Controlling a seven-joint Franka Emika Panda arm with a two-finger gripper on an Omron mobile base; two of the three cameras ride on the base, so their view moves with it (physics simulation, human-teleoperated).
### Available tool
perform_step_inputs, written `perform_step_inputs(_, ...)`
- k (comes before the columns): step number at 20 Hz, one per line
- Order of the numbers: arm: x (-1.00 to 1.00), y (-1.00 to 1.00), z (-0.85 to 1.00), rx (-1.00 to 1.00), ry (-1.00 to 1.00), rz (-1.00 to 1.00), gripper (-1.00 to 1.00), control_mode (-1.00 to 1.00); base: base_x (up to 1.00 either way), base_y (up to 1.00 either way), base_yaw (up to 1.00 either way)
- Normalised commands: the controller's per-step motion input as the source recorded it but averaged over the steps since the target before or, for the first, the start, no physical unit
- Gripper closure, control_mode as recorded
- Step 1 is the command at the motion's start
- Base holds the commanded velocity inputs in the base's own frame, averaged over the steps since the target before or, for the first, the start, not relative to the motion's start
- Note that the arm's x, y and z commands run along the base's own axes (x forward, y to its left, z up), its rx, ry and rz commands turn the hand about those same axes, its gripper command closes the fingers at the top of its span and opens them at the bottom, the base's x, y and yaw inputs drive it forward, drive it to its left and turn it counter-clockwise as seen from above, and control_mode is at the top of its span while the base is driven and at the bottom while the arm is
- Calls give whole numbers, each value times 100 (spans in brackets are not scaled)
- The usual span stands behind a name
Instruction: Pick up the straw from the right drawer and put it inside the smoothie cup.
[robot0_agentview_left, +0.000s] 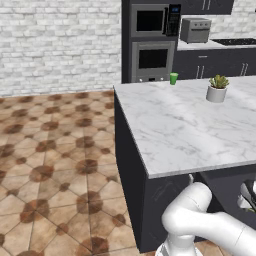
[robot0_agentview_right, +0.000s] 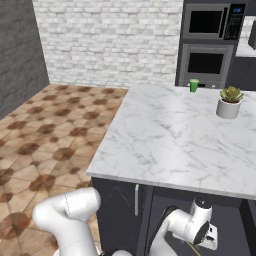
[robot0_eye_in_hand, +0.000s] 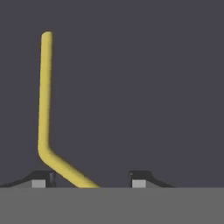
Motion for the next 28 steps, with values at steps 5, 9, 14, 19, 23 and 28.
perform_step_inputs(5,-49,0,-30,-4,-12,9,100,-100,0,0,0)
perform_step_inputs(9,-78,0,-31,-6,-2,6,100,-100,0,0,0)
perform_step_inputs(14,-65,0,-2,-3,-7,1,100,-100,0,0,0)
perform_step_inputs(19,-7,12,81,-10,-15,0,100,-100,0,0,0)
perform_step_inputs(23,0,31,100,-15,-11,-2,100,-100,0,0,0)
perform_step_inputs(28,0,40,100,-16,0,-4,100,-100,0,0,0)
